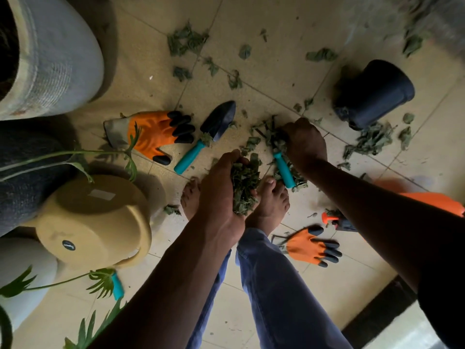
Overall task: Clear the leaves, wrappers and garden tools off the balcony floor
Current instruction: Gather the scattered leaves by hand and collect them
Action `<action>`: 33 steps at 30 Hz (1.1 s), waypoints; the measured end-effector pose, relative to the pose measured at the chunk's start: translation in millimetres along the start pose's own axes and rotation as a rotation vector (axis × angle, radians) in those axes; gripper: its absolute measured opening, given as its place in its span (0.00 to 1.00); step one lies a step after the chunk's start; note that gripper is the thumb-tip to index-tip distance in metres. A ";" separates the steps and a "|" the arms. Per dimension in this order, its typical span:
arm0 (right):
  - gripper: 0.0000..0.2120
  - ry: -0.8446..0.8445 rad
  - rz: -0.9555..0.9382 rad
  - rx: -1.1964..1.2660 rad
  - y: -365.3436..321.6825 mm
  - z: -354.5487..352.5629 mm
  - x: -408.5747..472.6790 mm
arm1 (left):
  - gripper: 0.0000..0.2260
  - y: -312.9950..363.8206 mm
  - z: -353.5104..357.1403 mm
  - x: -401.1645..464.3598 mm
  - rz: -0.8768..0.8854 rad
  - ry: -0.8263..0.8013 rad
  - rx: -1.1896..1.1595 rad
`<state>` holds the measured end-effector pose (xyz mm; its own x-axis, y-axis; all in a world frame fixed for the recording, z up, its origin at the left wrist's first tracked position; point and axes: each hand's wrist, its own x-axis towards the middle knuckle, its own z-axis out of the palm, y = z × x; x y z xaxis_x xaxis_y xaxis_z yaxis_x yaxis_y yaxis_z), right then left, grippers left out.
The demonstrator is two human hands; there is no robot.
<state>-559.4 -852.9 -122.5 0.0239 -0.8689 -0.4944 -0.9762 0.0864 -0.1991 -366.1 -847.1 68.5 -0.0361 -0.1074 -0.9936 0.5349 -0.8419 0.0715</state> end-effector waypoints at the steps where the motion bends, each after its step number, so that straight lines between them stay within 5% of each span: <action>1: 0.14 0.018 0.039 0.034 -2.3 -7.5 0.7 | 0.12 -0.1 1.7 -1.5 0.004 -0.003 0.006; 8: 0.11 0.294 0.083 0.548 -38.8 -103.0 -47.8 | 0.15 -4.5 9.6 -8.4 0.013 -0.059 -0.014; 13: 0.14 0.269 0.199 1.109 -77.5 -152.4 -105.0 | 0.26 -14.2 7.1 -5.8 0.064 -0.122 0.030; 20: 0.12 0.394 0.196 0.768 -104.0 -154.2 -137.4 | 0.23 -18.2 6.0 -2.4 0.071 -0.153 0.028; 24: 0.07 0.407 0.296 0.872 -93.2 -150.3 -130.7 | 0.26 -19.3 3.2 -1.1 0.067 -0.123 -0.017; 28: 0.08 0.394 0.335 0.962 -83.6 -155.6 -127.3 | 0.11 -18.2 0.8 -0.5 0.118 -0.055 0.037; 33: 0.11 0.298 0.117 0.854 -101.9 -162.1 -140.6 | 0.25 -23.2 2.5 0.8 0.160 -0.160 0.073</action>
<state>-498.3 -818.4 104.4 -0.2376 -0.9117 -0.3351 -0.4741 0.4099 -0.7792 -380.7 -829.0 66.3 -0.0922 -0.3198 -0.9430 0.4822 -0.8429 0.2387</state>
